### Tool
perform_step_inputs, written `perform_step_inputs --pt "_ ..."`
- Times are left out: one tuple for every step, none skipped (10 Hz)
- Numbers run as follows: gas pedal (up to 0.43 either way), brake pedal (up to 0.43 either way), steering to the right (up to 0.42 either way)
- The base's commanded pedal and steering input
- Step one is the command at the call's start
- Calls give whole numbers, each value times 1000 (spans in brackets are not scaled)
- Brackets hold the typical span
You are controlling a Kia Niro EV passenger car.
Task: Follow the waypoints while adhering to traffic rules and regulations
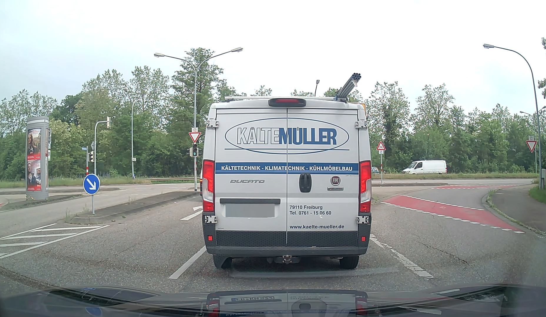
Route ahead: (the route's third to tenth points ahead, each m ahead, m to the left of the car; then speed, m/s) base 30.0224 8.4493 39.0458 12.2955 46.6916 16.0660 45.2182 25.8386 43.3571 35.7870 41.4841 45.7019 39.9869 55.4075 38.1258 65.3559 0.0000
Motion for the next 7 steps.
perform_step_inputs --pt "0 280 -2" --pt "0 287 -2" --pt "0 280 -2" --pt "0 287 -2" --pt "0 280 -2" --pt "0 280 -2" --pt "0 280 -2"
